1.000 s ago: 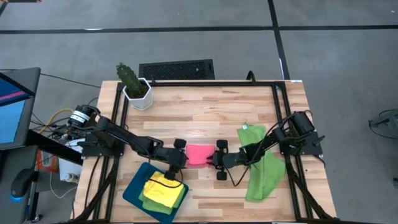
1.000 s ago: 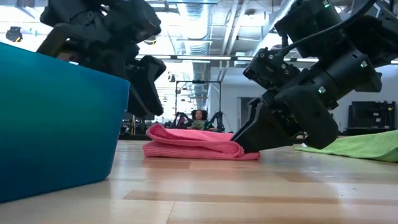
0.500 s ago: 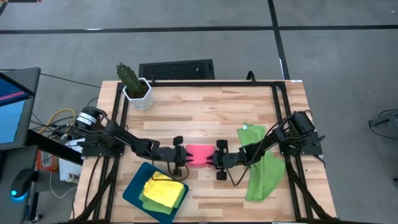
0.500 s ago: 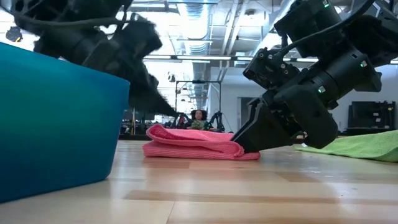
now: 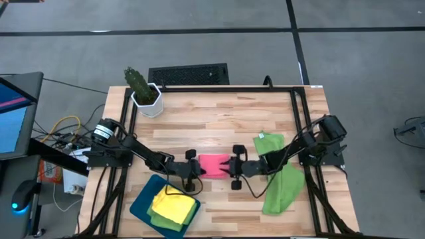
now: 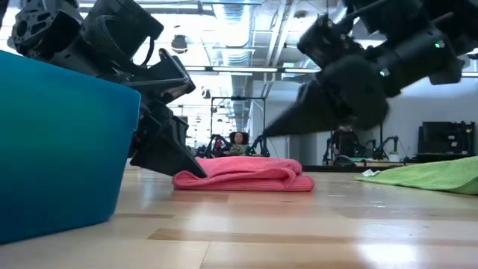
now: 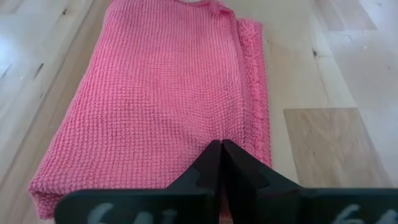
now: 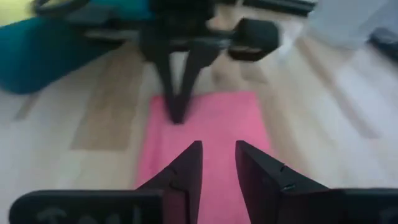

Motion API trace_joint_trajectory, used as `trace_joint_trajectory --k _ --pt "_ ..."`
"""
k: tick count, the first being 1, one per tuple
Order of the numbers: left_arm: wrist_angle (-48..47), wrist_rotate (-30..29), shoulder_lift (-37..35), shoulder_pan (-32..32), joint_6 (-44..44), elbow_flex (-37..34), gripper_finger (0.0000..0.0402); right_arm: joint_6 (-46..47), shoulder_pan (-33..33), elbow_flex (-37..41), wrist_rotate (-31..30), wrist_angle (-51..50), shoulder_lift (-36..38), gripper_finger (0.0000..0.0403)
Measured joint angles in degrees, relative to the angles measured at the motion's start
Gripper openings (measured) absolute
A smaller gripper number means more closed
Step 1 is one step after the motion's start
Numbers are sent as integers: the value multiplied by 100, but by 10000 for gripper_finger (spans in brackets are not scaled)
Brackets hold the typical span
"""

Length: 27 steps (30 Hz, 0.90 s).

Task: Fold microfiber towels
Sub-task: Stack the folded pink microfiber on the yellow microfiber cloth in the blue bin

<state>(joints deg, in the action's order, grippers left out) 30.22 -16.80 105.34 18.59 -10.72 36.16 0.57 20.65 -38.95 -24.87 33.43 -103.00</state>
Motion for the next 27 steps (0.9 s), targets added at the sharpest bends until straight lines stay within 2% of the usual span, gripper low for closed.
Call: trace_joint_trajectory --k 4,9,14,19,23,27 --pt "56 -1 -1 -1 3 -5 4 -209 -234 -1 -83 274 -23 120" --pt "-15 -53 -178 -4 60 -21 6 165 -501 7 -56 255 -679 120" --pt "-245 -96 -735 -4 288 -22 6 559 -532 -32 -152 515 -1213 120" --pt "-315 -534 -1259 -4 807 -62 6 535 -538 -36 -119 476 -1160 120" --pt "-148 -1226 -1192 -37 1046 -235 6 407 -540 -17 -58 383 -1033 120" --pt "413 -1287 -741 -283 1009 -465 6 395 -540 -17 -54 389 -1016 120"
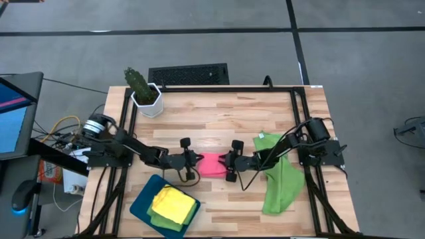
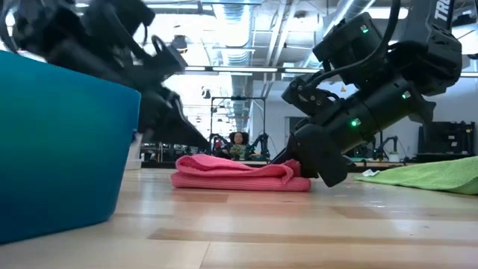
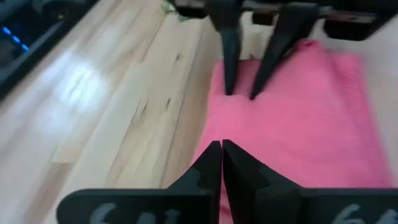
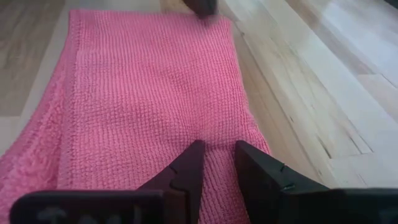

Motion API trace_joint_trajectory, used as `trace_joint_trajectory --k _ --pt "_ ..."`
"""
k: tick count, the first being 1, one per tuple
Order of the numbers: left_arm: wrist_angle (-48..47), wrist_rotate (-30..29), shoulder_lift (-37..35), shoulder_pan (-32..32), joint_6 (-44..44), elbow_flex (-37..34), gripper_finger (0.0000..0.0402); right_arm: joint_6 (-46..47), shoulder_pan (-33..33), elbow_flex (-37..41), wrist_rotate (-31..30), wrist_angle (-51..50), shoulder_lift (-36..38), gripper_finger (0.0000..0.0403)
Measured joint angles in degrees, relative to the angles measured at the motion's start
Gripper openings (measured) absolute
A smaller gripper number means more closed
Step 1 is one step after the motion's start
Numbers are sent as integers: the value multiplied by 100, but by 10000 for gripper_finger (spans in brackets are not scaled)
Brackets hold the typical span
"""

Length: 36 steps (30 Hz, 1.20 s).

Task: Fold microfiber towels
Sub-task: Stack the folded pink microfiber on the yellow microfiber cloth in the blue bin

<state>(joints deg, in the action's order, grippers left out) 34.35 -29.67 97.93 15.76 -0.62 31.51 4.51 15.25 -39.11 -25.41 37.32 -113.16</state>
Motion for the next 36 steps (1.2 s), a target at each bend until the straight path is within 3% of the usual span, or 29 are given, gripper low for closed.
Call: trace_joint_trajectory --k 9,13,17,21,27,31,36 --pt "622 225 1027 -302 -592 -62 6 -3 9 -2 -15 -18 3 120" --pt "574 151 1040 -268 -608 -38 6 -191 7 18 -30 -265 264 120" --pt "437 32 752 -268 -412 -58 6 -20 -38 2 -360 -881 1019 121" --pt "174 -216 258 -278 -320 -57 6 912 -135 11 -255 -2377 1942 147" --pt "-420 -184 -493 -276 -230 -57 6 3162 -225 9 1085 -4671 3092 227" --pt "-574 279 -984 -281 -302 -57 6 4582 -132 13 1484 -4895 3124 266" --pt "-608 1007 -1047 -272 -380 -57 6 5352 -89 11 1312 -4163 2643 281"
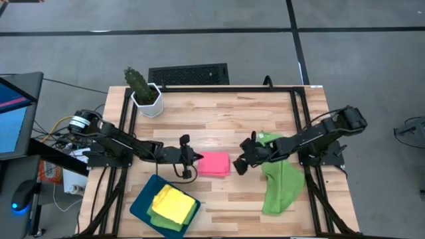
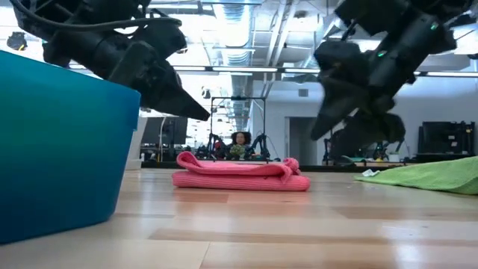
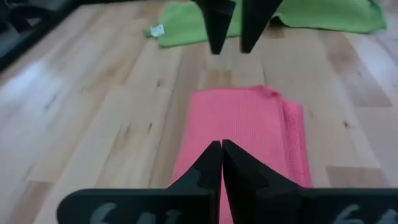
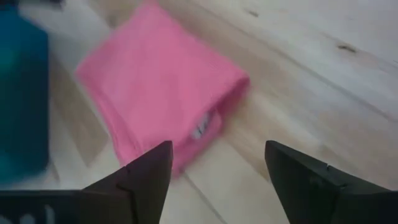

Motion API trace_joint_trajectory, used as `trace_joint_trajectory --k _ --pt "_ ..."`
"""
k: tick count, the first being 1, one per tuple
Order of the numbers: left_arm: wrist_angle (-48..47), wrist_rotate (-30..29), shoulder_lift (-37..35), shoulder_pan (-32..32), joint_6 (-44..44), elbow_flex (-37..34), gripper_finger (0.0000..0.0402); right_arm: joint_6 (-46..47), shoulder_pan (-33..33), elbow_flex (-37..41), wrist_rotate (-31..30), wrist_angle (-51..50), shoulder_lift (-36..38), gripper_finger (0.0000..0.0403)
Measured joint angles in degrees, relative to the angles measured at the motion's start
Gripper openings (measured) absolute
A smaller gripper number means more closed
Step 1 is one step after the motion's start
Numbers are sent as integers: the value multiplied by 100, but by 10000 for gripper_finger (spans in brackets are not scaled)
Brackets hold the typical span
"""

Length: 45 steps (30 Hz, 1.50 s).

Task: Fold microfiber towels
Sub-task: Stack the folded pink microfiber on the yellow microfiber cloth in the blue bin

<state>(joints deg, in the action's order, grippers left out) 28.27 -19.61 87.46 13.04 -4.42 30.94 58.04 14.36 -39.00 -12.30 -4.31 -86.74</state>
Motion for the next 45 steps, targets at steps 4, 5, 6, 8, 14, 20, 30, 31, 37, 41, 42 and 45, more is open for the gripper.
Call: trace_joint_trajectory --k 4,5,6,8,14,20,30,31,37,41,42,45 --pt "-73 146 90 -9 -74 0 6 552 3 -3 -109 564 -480 282" --pt "-65 192 89 -9 -75 0 6 687 3 -5 -125 752 -618 282" --pt "-66 236 88 -8 -69 0 6 808 2 -17 -123 919 -760 283" --pt "-71 331 88 -7 -53 0 6 1004 1 0 -135 1170 -983 283" --pt "-74 747 364 2 117 -19 6 1348 1 -154 -214 2305 -1666 283" --pt "232 802 1031 -20 450 -8 6 1543 -26 -386 -258 2368 -1995 282" --pt "333 847 1377 -98 441 17 6 1360 -94 -398 -261 2118 -2020 240" --pt "346 847 1377 -98 441 15 6 1356 -106 -400 -255 2081 -2020 231" --pt "395 873 1386 -98 326 13 6 1071 -134 -374 -239 2027 -2026 152" --pt "523 886 1393 -98 327 13 6 863 -128 -367 -264 1979 -2039 78" --pt "568 885 1395 -98 330 13 6 796 -132 -367 -262 1984 -2043 59" --pt "645 771 1397 -98 380 15 6 624 -137 -362 -266 2074 -2040 16"
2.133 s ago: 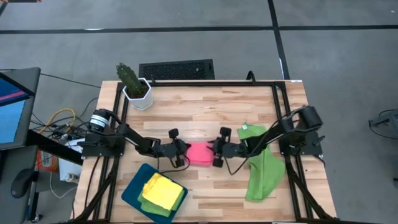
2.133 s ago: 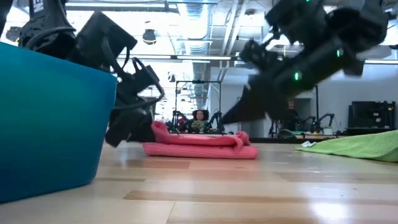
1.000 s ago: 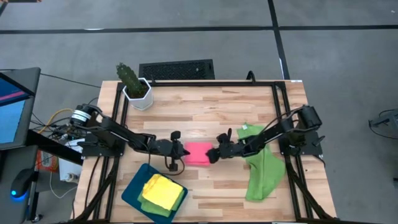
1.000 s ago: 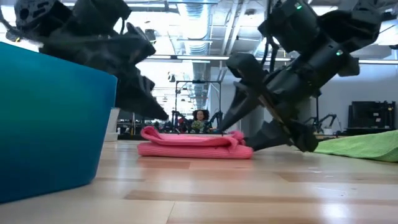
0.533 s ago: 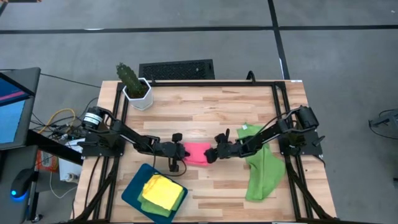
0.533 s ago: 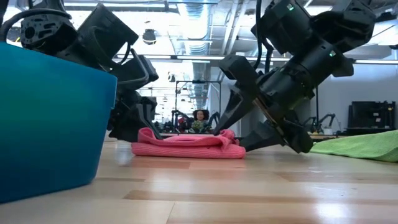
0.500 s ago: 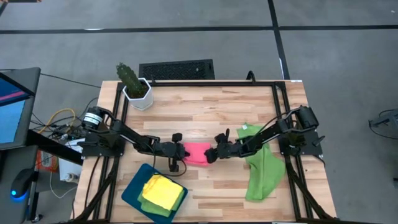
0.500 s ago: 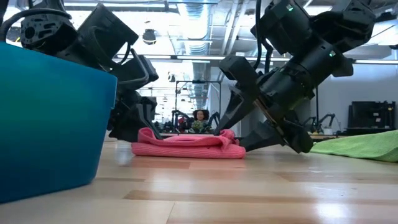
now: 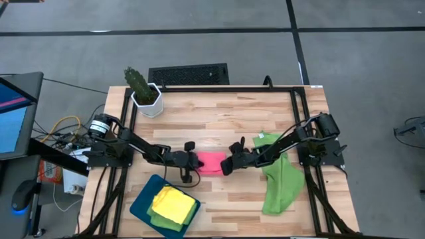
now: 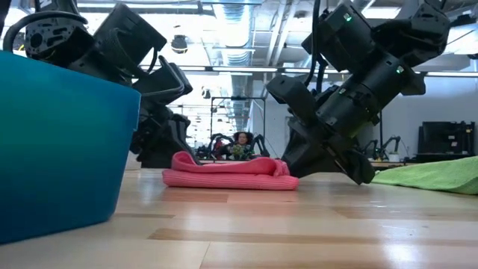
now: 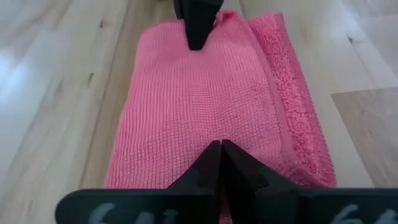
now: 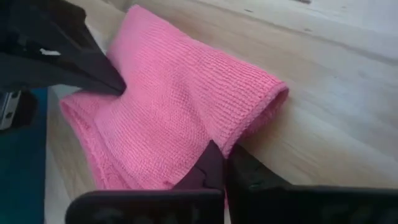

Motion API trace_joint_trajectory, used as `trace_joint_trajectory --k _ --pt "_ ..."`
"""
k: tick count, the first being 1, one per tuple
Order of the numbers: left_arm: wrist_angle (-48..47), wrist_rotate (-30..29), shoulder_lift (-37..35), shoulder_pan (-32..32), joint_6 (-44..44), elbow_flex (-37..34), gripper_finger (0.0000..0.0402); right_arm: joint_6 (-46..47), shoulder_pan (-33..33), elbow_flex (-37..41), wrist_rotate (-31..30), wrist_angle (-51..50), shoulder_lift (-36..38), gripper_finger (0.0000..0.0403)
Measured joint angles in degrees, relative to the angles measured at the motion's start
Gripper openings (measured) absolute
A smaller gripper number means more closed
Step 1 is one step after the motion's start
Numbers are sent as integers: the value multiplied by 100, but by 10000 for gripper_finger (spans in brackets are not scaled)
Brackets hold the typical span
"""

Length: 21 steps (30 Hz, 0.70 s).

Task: Fold microfiber towels
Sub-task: Stack the folded pink microfiber on the yellow microfiber cloth in the blue bin

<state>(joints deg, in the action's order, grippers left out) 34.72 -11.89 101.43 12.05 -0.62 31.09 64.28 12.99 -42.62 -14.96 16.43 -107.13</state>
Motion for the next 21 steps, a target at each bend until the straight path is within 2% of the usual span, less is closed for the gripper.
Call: trace_joint_trajectory --k 4,7,16,21 --pt "-278 -227 -176 1 0 85 6 -301 -66 6 64 122 83 18" --pt "-881 -391 -612 0 32 163 6 -780 -174 35 98 2 317 10" --pt "-3220 -865 -2795 123 -160 502 6 -2421 -807 -29 516 -74 1420 5" --pt "-4059 -1152 -4040 347 -610 527 6 -3027 -1045 -612 845 -581 1581 5"
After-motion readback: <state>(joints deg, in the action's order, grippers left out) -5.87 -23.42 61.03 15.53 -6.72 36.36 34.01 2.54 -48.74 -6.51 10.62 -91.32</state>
